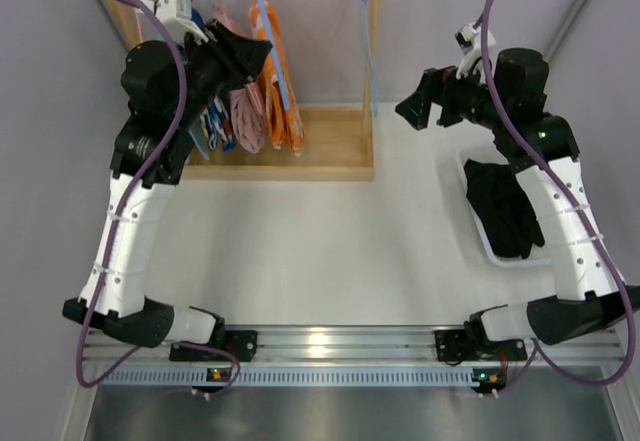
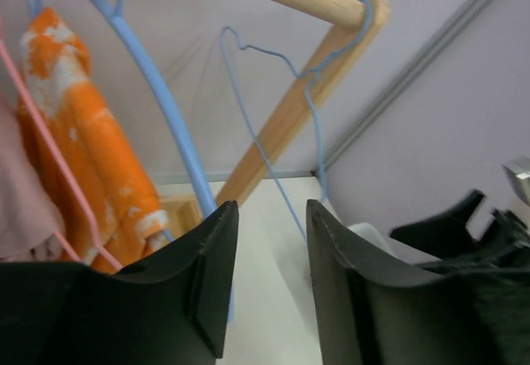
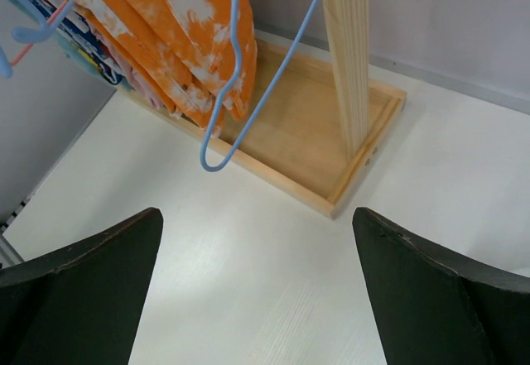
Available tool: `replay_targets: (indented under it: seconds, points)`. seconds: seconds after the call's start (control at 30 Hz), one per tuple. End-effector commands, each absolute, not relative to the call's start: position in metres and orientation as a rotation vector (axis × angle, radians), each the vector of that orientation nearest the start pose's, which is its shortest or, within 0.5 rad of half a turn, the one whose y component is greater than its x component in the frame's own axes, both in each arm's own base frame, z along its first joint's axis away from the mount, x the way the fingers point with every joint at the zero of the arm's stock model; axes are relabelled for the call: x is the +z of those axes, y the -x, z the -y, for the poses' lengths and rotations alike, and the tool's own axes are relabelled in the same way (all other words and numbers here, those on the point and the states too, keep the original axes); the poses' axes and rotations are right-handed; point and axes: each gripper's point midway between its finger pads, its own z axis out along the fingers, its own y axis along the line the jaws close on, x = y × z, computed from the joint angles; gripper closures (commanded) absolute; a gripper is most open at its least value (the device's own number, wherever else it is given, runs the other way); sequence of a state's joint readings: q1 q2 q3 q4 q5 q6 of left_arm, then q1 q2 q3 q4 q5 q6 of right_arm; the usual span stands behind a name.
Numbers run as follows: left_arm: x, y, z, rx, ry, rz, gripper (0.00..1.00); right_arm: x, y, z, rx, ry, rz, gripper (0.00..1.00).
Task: Remove the trousers from the hanger
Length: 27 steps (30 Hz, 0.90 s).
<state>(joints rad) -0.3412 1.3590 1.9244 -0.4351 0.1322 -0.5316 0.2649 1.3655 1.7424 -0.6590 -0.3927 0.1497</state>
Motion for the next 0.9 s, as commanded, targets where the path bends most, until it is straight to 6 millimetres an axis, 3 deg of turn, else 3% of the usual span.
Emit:
replay_targets:
  seconds: [0.0, 0.23, 0.63, 0.87]
  points:
    - [0.554, -0.376, 0.142, -0.662, 0.193, -1.46, 0.58, 0.434, -0.346, -0.16, 0.605, 0.375, -1.774, 0.0]
    - [0.52, -0.415, 0.148, -0.637, 0.275, -1.537, 0.57, 0.432, -0.344, -0.159, 0.598, 0.378, -1.775, 0.01]
    - [0.506, -0.446, 0.164, -0.725, 0.308, -1.544, 0.53, 0.421, -0.344, -0.16, 0.6, 0.395, -1.789, 0.01]
    - [0.52, -0.45, 0.17, -0.876, 0.304, -1.494, 0.43, 0.41, -0.343, -0.16, 0.598, 0.403, -1.8, 0.01]
